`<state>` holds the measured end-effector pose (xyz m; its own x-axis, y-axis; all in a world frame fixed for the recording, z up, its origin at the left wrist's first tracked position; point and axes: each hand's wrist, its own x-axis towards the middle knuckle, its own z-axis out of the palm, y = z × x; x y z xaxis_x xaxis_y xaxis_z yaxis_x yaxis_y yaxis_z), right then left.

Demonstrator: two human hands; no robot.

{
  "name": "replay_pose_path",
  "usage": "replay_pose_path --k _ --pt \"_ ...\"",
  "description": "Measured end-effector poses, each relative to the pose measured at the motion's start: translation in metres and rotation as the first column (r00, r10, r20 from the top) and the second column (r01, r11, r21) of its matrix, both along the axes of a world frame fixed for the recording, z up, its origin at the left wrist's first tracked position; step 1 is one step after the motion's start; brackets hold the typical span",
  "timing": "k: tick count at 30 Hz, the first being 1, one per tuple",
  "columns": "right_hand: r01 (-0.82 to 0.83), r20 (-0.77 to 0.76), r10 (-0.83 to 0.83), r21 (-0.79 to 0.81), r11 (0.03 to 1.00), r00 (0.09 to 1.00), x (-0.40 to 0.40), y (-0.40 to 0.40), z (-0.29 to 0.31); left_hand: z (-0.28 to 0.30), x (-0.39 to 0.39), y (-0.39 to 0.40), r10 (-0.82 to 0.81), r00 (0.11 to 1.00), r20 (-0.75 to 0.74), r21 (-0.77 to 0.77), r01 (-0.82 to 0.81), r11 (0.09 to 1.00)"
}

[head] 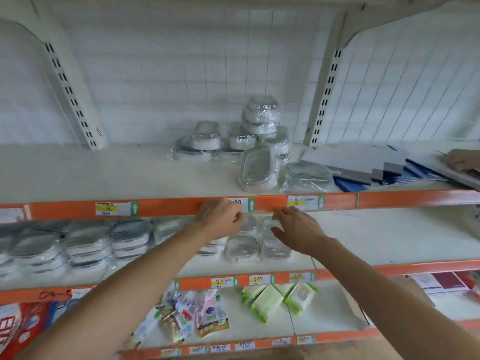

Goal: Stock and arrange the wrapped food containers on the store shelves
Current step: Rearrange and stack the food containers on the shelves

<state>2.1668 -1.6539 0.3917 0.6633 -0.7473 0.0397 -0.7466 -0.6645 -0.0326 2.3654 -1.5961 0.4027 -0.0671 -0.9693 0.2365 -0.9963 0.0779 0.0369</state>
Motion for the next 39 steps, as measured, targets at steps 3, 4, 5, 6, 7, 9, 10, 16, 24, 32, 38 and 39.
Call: replay_pose_path --k 3,4,5,6,7,9,10,16,24,32,38,39 --pt "0.019 0.058 -0.015 -0.07 0.997 0.998 -0.002 -0.014 0.031 0.033 -0.005 -0.021 0.038 0.983 -0.181 -0.135 -0.063 0.989" --pt "0.025 0.078 -0.018 -0.09 0.996 0.997 -0.002 -0.02 0.039 0.04 -0.007 -0.031 0.051 0.971 -0.235 -0.151 -0.088 0.985" --pt "0.036 0.1 -0.025 -0.107 0.994 0.995 -0.003 -0.027 0.045 0.046 -0.01 -0.043 0.087 0.96 -0.267 -0.125 -0.124 0.984" --pt "0.051 0.121 -0.036 -0.125 0.991 0.992 -0.005 -0.036 0.05 0.051 -0.014 -0.056 0.152 0.948 -0.279 -0.056 -0.174 0.983" --pt "0.068 0.139 -0.048 -0.145 0.987 0.989 -0.007 -0.045 0.055 0.053 -0.017 -0.069 0.231 0.931 -0.282 0.041 -0.228 0.973" --pt "0.111 0.148 -0.087 -0.161 0.981 0.985 -0.011 -0.068 0.06 0.053 -0.025 -0.094 0.359 0.883 -0.304 0.218 -0.302 0.928" --pt "0.137 0.135 -0.119 -0.131 0.982 0.984 -0.013 -0.08 0.061 0.05 -0.029 -0.104 0.398 0.855 -0.333 0.273 -0.316 0.909" --pt "0.237 0.004 -0.238 0.081 0.968 0.971 -0.015 -0.138 0.044 0.016 -0.034 -0.136 0.381 0.87 -0.313 0.188 -0.336 0.923" --pt "0.136 -0.101 -0.135 0.003 0.991 0.986 -0.012 -0.144 0.056 0.016 0.015 -0.12 0.386 0.89 -0.241 0.311 -0.306 0.9" --pt "0.095 0.3 0.045 -0.437 0.895 0.953 0.029 -0.077 0.055 0.021 0.045 -0.049 0.189 0.9 -0.393 -0.162 -0.27 0.949" --pt "-0.052 0.288 0.26 -0.572 0.819 0.922 0.032 -0.027 0.021 0.011 0.061 0.031 0.153 0.974 -0.165 -0.297 -0.197 0.934" --pt "-0.087 0.254 0.273 -0.563 0.822 0.928 0.028 -0.02 0.012 0.002 0.061 0.043 0.142 0.983 -0.121 -0.283 -0.171 0.944"
